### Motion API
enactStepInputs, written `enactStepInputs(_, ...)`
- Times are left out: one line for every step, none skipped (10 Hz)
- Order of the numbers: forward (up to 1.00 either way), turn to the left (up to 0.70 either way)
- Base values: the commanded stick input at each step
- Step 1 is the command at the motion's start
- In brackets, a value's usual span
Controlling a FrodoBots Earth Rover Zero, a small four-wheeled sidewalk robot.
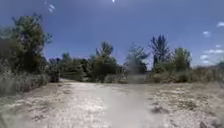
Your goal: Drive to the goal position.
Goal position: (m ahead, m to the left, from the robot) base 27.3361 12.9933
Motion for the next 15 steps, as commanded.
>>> enactStepInputs(0.45, 0.0)
enactStepInputs(0.45, 0.0)
enactStepInputs(0.45, 0.0)
enactStepInputs(0.45, 0.0)
enactStepInputs(0.45, 0.0)
enactStepInputs(0.45, 0.0)
enactStepInputs(0.45, 0.0)
enactStepInputs(0.45, 0.0)
enactStepInputs(0.45, 0.0)
enactStepInputs(0.45, 0.13)
enactStepInputs(0.45, 0.27)
enactStepInputs(0.45, 0.27)
enactStepInputs(0.45, 0.27)
enactStepInputs(0.45, 0.27)
enactStepInputs(0.45, 0.27)
